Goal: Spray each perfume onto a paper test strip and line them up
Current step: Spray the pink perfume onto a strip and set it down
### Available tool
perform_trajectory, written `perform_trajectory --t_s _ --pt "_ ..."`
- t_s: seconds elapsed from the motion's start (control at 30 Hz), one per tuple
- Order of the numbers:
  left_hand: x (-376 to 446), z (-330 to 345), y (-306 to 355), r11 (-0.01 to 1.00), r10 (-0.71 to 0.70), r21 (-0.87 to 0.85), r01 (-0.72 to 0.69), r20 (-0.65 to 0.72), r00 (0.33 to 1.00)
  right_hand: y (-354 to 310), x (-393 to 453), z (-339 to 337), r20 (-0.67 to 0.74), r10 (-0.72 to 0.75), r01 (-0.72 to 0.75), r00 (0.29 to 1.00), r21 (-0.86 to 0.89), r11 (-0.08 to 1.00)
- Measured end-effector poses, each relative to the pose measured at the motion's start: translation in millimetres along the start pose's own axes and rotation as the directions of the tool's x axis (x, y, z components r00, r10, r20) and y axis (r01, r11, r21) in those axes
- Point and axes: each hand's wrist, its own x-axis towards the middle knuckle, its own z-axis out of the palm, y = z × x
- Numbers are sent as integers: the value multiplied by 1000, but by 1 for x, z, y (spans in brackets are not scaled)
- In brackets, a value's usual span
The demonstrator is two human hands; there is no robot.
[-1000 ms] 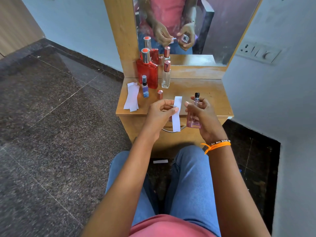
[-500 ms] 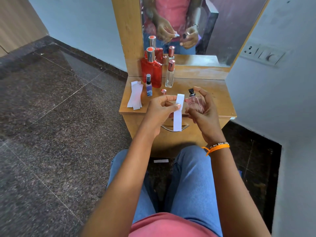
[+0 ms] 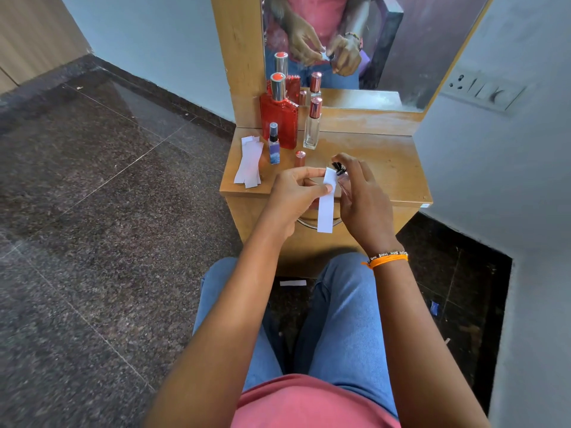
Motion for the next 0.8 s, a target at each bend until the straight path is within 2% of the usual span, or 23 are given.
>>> perform_trajectory --t_s 0.47,0.53,0.6,0.67,0.73,0.8 --pt "-1 -1 -4 1000 -5 4 5 -22 1000 -1 -2 0 -25 -42 40 999 -78 996" --pt "-2 0 -4 1000 -1 0 1 -27 1000 0 -1 1 -50 -29 28 998 -33 999" --pt "-2 0 -4 1000 10 -6 -10 -31 999 -1 0 1 -81 25 -15 996 121 993" --pt "-2 0 -5 1000 27 2 -27 -42 999 -4 2 -2 -69 173 -126 982 441 889" --pt "-2 0 -5 999 48 17 -47 -48 998 -9 5 -7 51 374 -286 926 743 605" --pt "-1 1 -6 998 57 26 -55 -45 997 -11 7 -11 228 509 -413 830 865 285"
